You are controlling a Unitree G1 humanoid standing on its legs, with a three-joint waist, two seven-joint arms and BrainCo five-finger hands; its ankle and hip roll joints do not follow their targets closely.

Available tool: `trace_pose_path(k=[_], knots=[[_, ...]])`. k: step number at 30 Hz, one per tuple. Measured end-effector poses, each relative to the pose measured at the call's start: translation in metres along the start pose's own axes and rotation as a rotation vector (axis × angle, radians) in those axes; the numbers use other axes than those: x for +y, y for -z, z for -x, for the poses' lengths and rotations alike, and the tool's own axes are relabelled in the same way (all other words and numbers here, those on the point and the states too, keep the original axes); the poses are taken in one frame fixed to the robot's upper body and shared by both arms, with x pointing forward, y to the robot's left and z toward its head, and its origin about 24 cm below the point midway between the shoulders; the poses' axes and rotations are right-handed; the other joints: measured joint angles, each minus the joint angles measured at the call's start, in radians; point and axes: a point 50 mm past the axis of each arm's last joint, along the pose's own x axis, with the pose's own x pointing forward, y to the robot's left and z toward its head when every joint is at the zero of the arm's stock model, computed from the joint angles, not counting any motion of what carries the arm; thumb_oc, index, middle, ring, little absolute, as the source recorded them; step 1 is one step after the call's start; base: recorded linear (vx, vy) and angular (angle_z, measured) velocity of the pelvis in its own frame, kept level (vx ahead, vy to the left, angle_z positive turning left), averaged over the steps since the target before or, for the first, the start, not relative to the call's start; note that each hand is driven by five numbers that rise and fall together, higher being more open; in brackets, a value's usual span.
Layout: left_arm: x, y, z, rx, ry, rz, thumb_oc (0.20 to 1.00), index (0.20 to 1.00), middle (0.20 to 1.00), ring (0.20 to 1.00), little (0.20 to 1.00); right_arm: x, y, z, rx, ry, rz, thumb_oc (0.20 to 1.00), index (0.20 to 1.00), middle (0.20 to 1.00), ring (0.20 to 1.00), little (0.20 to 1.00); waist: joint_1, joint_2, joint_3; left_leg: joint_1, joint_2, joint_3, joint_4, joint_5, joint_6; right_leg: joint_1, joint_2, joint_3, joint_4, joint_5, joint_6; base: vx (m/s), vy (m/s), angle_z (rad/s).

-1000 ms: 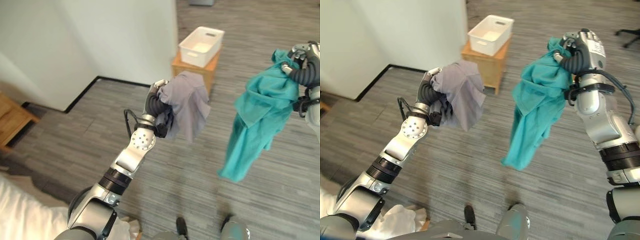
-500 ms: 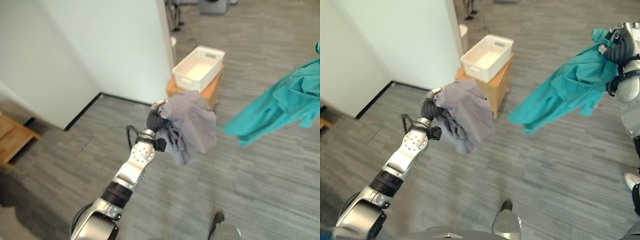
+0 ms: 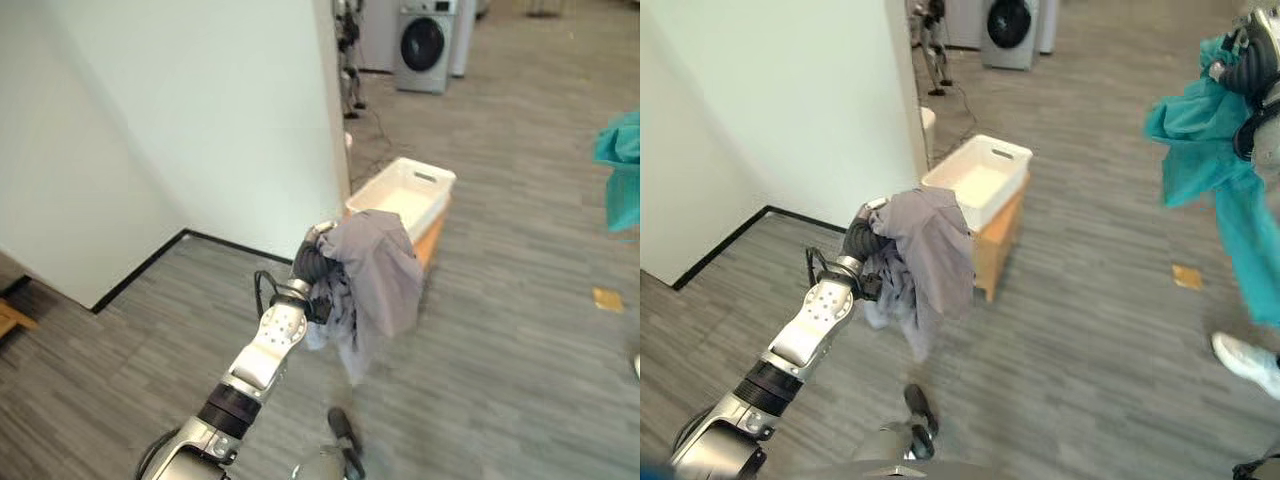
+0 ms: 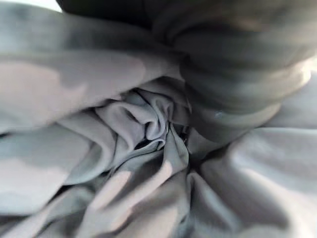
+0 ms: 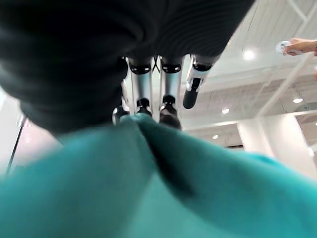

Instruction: Pick up bed clothes into laundry basket.

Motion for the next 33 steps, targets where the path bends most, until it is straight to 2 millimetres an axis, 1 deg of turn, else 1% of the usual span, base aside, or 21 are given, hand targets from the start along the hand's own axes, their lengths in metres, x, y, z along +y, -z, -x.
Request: trace_pose_path(k=[1, 3, 4, 5, 8, 10, 11, 13, 15, 16, 17, 19, 21, 22, 23, 25, 29, 30, 31, 32, 33], knots=[[0.003, 0.001, 0.000, 0.006, -0.002, -0.007, 0.200, 0.200, 0.200, 0.200, 0.200, 0.002, -0.004, 0.000, -0.013, -0.003, -0.007, 0.200, 0.200, 0.200, 0.200, 0.200, -0.003, 0.001, 0.000, 0.026, -0.003, -0.002, -0.029, -0.006, 0.011, -0.073, -0.038, 0.027, 0.180, 0.019, 0.019, 0.19, 0.036, 0.23], [0.007, -0.002, -0.004, 0.003, -0.006, -0.031, 0.200, 0.200, 0.200, 0.200, 0.200, 0.001, -0.011, 0.001, -0.040, 0.016, -0.044, 0.200, 0.200, 0.200, 0.200, 0.200, -0.017, -0.023, 0.018, 0.082, -0.030, -0.039, -0.055, -0.005, 0.075, -0.244, -0.110, 0.111, 0.588, 0.061, 0.084, 0.13, 0.019, 0.36], [0.010, -0.002, -0.005, 0.005, -0.005, -0.051, 0.200, 0.200, 0.200, 0.200, 0.200, 0.001, -0.017, 0.000, -0.058, 0.025, -0.063, 0.200, 0.200, 0.200, 0.200, 0.200, -0.028, -0.035, 0.024, 0.103, -0.038, -0.041, -0.061, -0.001, 0.078, -0.297, -0.116, 0.124, 0.674, 0.056, 0.074, 0.30, -0.055, 0.61], [0.008, -0.003, -0.008, -0.001, 0.006, -0.059, 0.200, 0.200, 0.200, 0.200, 0.200, -0.009, -0.019, -0.002, -0.069, 0.063, -0.083, 0.200, 0.200, 0.200, 0.200, 0.200, -0.032, -0.040, 0.042, 0.158, -0.056, -0.067, -0.093, -0.038, 0.059, -0.411, -0.145, 0.106, 0.686, 0.024, 0.063, 0.33, -0.121, 0.57], [0.003, -0.007, -0.010, -0.015, 0.017, -0.050, 0.200, 0.200, 0.200, 0.200, 0.200, -0.031, -0.020, -0.004, -0.084, 0.153, -0.106, 0.200, 0.200, 0.200, 0.200, 0.200, -0.052, -0.007, 0.075, 0.192, -0.065, -0.126, -0.101, -0.068, 0.050, -0.483, -0.171, 0.035, 0.388, 0.015, 0.046, 0.22, -0.154, 0.67], [0.000, -0.007, -0.010, -0.016, 0.031, -0.041, 0.200, 0.200, 0.200, 0.200, 0.200, -0.033, -0.012, -0.004, -0.052, 0.157, -0.098, 0.200, 0.200, 0.200, 0.200, 0.200, -0.062, -0.015, 0.087, 0.222, -0.083, -0.176, -0.105, -0.084, 0.032, -0.506, -0.173, 0.047, 0.045, 0.127, 0.021, 0.31, -0.251, 0.79], [0.000, -0.005, -0.008, -0.007, 0.033, -0.042, 0.200, 0.200, 0.200, 0.200, 0.200, -0.033, -0.011, -0.004, -0.050, 0.156, -0.098, 0.200, 0.200, 0.200, 0.200, 0.200, -0.063, -0.016, 0.088, 0.226, -0.083, -0.201, -0.106, -0.098, 0.021, -0.507, -0.146, 0.074, -0.089, 0.184, 0.022, 0.29, -0.195, 0.55], [-0.002, -0.002, -0.006, 0.003, 0.043, -0.037, 0.200, 0.200, 0.200, 0.200, 0.200, -0.031, -0.005, -0.003, -0.024, 0.147, -0.089, 0.200, 0.200, 0.200, 0.200, 0.200, -0.075, -0.022, 0.089, 0.242, -0.081, -0.256, -0.108, -0.115, 0.006, -0.507, -0.120, 0.118, -0.242, 0.270, 0.022, 0.35, -0.225, 0.59], [-0.002, 0.002, -0.004, 0.019, 0.046, -0.034, 0.200, 0.200, 0.200, 0.200, 0.200, -0.029, -0.001, -0.003, -0.003, 0.135, -0.080, 0.200, 0.200, 0.200, 0.200, 0.200, -0.080, -0.035, 0.093, 0.261, -0.076, -0.285, -0.107, -0.131, -0.018, -0.509, -0.106, 0.154, -0.272, 0.324, 0.025, 0.25, -0.168, 0.73], [-0.004, 0.006, -0.001, 0.034, 0.060, -0.030, 0.200, 0.200, 0.200, 0.200, 0.200, -0.031, 0.009, -0.003, 0.044, 0.139, -0.068, 0.200, 0.200, 0.200, 0.200, 0.200, -0.093, -0.061, 0.094, 0.286, -0.079, -0.316, -0.107, -0.139, -0.053, -0.484, -0.106, 0.148, -0.266, 0.376, 0.012, 0.25, -0.156, 0.90], [-0.006, 0.009, 0.001, 0.046, 0.061, -0.018, 0.200, 0.200, 0.200, 0.200, 0.200, -0.034, 0.012, -0.004, 0.064, 0.145, -0.062, 0.200, 0.200, 0.200, 0.200, 0.200, -0.091, -0.056, 0.093, 0.297, -0.061, -0.320, -0.107, -0.146, -0.067, -0.474, -0.100, 0.143, -0.266, 0.436, 0.009, 0.25, -0.154, 0.70], [-0.012, 0.014, 0.007, 0.067, 0.085, 0.000, 0.200, 0.200, 0.200, 0.200, 0.200, -0.048, 0.021, -0.010, 0.119, 0.181, -0.052, 0.200, 0.200, 0.200, 0.200, 0.200, -0.082, 0.007, 0.098, 0.321, 0.022, -0.280, -0.108, -0.150, -0.083, -0.444, -0.012, 0.108, -0.265, 0.456, -0.076, 0.13, -0.077, 0.05], [-0.016, 0.009, 0.003, 0.050, 0.096, 0.011, 0.200, 0.200, 0.200, 0.200, 0.200, -0.059, 0.025, -0.014, 0.154, 0.202, -0.036, 0.200, 0.200, 0.200, 0.200, 0.200, -0.090, 0.025, 0.098, 0.337, 0.045, -0.226, -0.108, -0.120, -0.091, -0.424, 0.020, 0.093, -0.265, 0.434, -0.114, 0.29, -0.196, 0.00], [-0.019, 0.008, 0.003, 0.047, 0.097, 0.026, 0.200, 0.200, 0.200, 0.200, 0.200, -0.059, 0.030, -0.016, 0.184, 0.183, -0.013, 0.200, 0.200, 0.200, 0.200, 0.200, -0.093, 0.030, 0.098, 0.353, 0.054, -0.224, -0.105, -0.101, -0.113, -0.401, 0.028, 0.083, -0.265, 0.421, -0.128, 0.27, -0.213, 0.06], [-0.021, 0.009, 0.004, 0.050, 0.097, 0.040, 0.200, 0.200, 0.200, 0.200, 0.200, -0.058, 0.035, -0.019, 0.219, 0.159, 0.011, 0.200, 0.200, 0.200, 0.200, 0.200, -0.089, 0.033, 0.096, 0.367, 0.062, -0.235, -0.094, -0.086, -0.135, -0.370, 0.037, 0.075, -0.265, 0.404, -0.127, 0.12, -0.122, 0.10], [-0.018, 0.014, 0.009, 0.065, 0.069, 0.072, 0.200, 0.200, 0.200, 0.200, 0.200, -0.067, 0.039, -0.022, 0.242, 0.160, 0.034, 0.200, 0.200, 0.200, 0.200, 0.200, -0.087, 0.031, 0.096, 0.376, 0.069, -0.257, -0.055, -0.085, -0.136, -0.332, 0.039, 0.068, -0.265, 0.385, -0.120, 0.12, -0.188, 0.16], [-0.003, 0.024, 0.012, 0.109, 0.007, 0.129, 0.200, 0.200, 0.200, 0.200, 0.200, -0.080, 0.038, -0.024, 0.234, 0.192, 0.022, 0.200, 0.200, 0.200, 0.200, 0.200, -0.060, -0.021, 0.112, 0.258, 0.093, -0.340, 0.201, -0.082, -0.155, -0.299, 0.026, 0.041, -0.265, 0.359, -0.135, 0.06, -0.191, 0.30], [-0.003, 0.026, 0.014, 0.120, 0.000, 0.143, 0.200, 0.200, 0.200, 0.200, 0.200, -0.081, 0.032, -0.026, 0.215, 0.195, 0.013, 0.200, 0.200, 0.200, 0.200, 0.200, -0.035, -0.035, 0.121, 0.183, 0.104, -0.379, 0.320, -0.040, -0.217, -0.282, 0.022, 0.020, -0.264, 0.349, -0.149, 0.07, -0.016, 0.29], [-0.002, 0.026, 0.015, 0.122, 0.000, 0.144, 0.200, 0.200, 0.200, 0.200, 0.200, -0.082, 0.030, -0.027, 0.206, 0.197, 0.010, 0.200, 0.200, 0.200, 0.200, 0.200, -0.036, -0.058, 0.130, 0.153, 0.116, -0.378, 0.355, -0.058, -0.239, -0.274, 0.002, 0.011, -0.264, 0.337, -0.152, 0.13, 0.072, 0.43], [-0.002, 0.027, 0.016, 0.124, 0.000, 0.145, 0.200, 0.200, 0.200, 0.200, 0.200, -0.085, 0.026, -0.027, 0.193, 0.209, 0.001, 0.200, 0.200, 0.200, 0.200, 0.200, -0.037, -0.060, 0.132, 0.150, 0.118, -0.344, 0.312, -0.061, -0.240, -0.266, 0.000, 0.001, -0.264, 0.325, -0.149, 0.10, 0.059, 0.62], [-0.004, 0.029, 0.018, 0.135, 0.008, 0.148, 0.200, 0.200, 0.200, 0.200, 0.200, -0.092, 0.015, -0.028, 0.138, 0.250, -0.031, 0.200, 0.200, 0.200, 0.200, 0.200, -0.041, -0.030, 0.122, 0.151, 0.137, -0.282, 0.125, -0.049, -0.227, -0.263, 0.015, -0.027, -0.265, 0.308, -0.137, 0.12, 0.100, 0.56]])
